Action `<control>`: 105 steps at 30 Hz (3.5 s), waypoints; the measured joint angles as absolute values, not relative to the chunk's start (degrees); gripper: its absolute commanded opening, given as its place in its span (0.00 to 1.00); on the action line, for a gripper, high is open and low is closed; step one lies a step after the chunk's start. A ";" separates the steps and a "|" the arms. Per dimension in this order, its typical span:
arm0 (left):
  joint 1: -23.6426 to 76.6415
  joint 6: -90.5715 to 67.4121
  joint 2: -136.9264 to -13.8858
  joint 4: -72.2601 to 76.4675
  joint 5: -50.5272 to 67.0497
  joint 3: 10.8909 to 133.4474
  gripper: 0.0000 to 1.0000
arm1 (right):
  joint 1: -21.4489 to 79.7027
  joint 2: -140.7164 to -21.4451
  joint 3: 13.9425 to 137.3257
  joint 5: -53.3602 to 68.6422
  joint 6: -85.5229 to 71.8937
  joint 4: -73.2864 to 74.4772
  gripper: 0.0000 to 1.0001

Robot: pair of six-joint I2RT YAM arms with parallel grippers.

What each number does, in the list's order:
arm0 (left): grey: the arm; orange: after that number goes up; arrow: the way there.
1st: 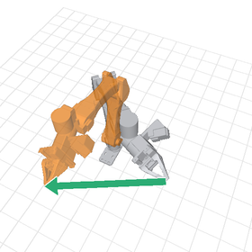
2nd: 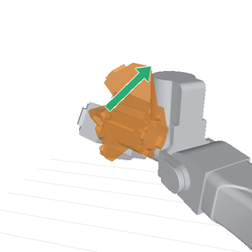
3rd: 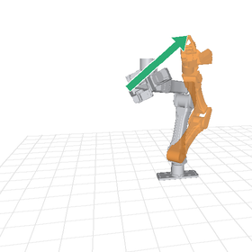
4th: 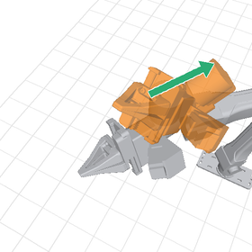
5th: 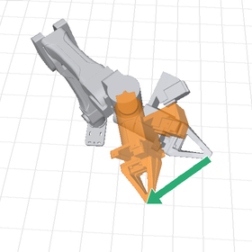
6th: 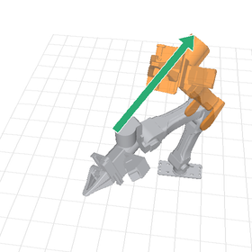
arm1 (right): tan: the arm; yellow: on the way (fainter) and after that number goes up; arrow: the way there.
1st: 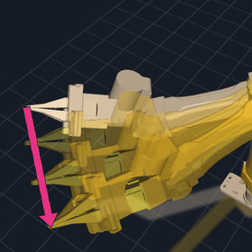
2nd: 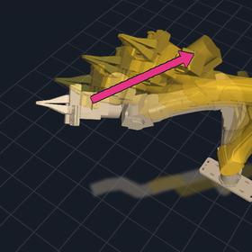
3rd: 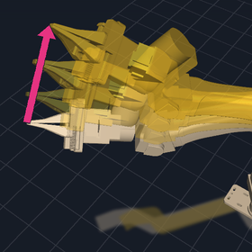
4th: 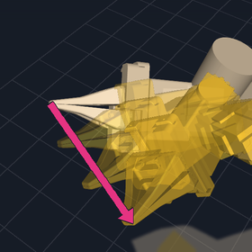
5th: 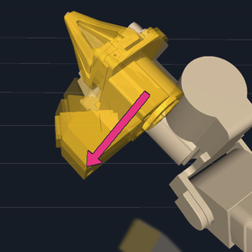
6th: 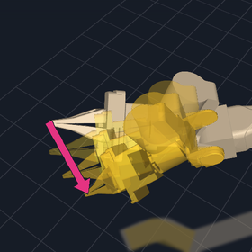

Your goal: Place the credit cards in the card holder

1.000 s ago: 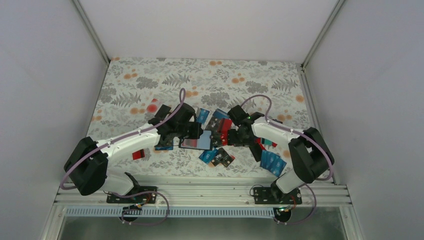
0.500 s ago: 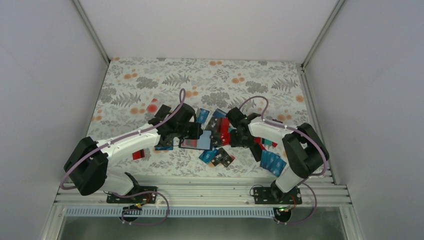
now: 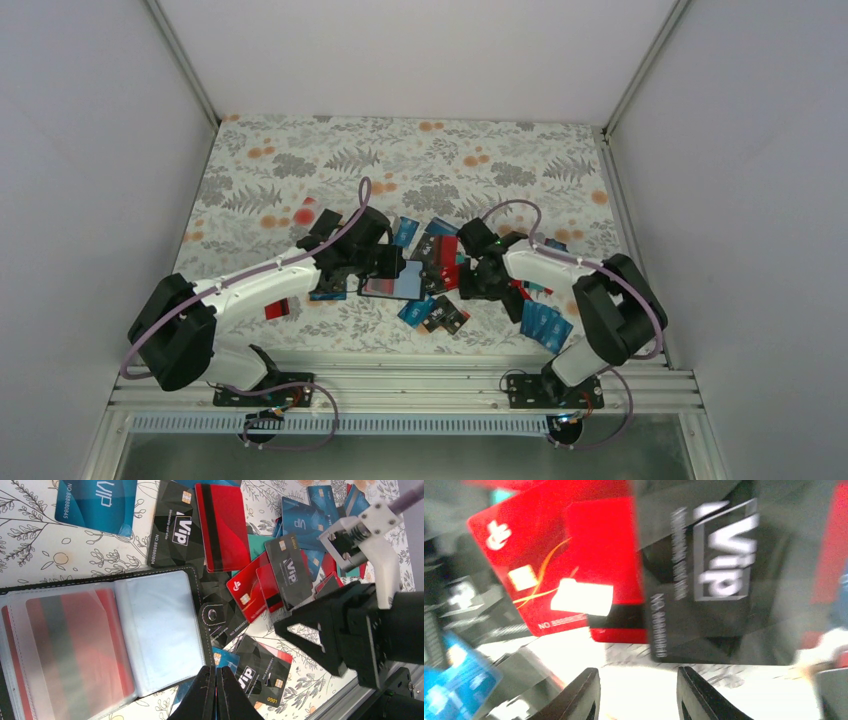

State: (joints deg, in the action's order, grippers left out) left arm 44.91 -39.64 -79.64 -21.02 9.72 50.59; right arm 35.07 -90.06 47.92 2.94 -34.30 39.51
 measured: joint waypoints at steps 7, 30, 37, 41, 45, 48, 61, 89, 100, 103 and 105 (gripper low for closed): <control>44.91 -39.64 -79.64 -20.99 9.72 50.59 0.02 | 35.05 -84.42 49.19 9.72 -33.19 40.69 0.75; 44.91 -39.44 -78.63 -21.08 9.47 50.28 0.02 | 29.76 -101.36 61.82 -6.31 -30.28 41.41 0.82; 44.91 -39.42 -78.59 -21.50 9.45 50.28 0.02 | 29.54 -103.18 63.26 -6.50 -28.95 39.97 0.66; 44.91 -39.42 -78.59 -21.54 9.39 50.28 0.02 | 29.43 -103.33 63.44 -6.85 -28.49 39.62 0.56; 44.91 -39.42 -78.35 -21.54 9.02 50.00 0.02 | 29.26 -103.22 63.35 -6.90 -28.45 39.44 0.54; 44.91 -39.42 -78.26 -21.56 8.99 49.78 0.02 | 29.21 -103.11 63.31 -6.87 -28.42 39.40 0.52; 44.91 -39.64 -78.02 -21.23 9.08 49.76 0.03 | 28.99 -100.82 65.25 -4.05 -28.49 41.95 0.51; 45.50 -46.39 -84.36 1.89 21.56 49.67 0.12 | 28.80 -86.11 64.29 19.81 -37.74 35.75 0.51; 45.50 -48.12 -86.39 3.38 22.46 49.78 0.22 | 28.58 -86.11 63.90 20.32 -38.11 35.42 0.51; 45.52 -48.36 -86.08 2.76 21.85 49.80 0.26 | 28.58 -86.08 63.90 20.64 -38.15 35.35 0.51; 45.52 -48.40 -85.76 2.15 21.37 49.80 0.26 | 28.58 -86.06 63.90 20.93 -38.15 35.33 0.51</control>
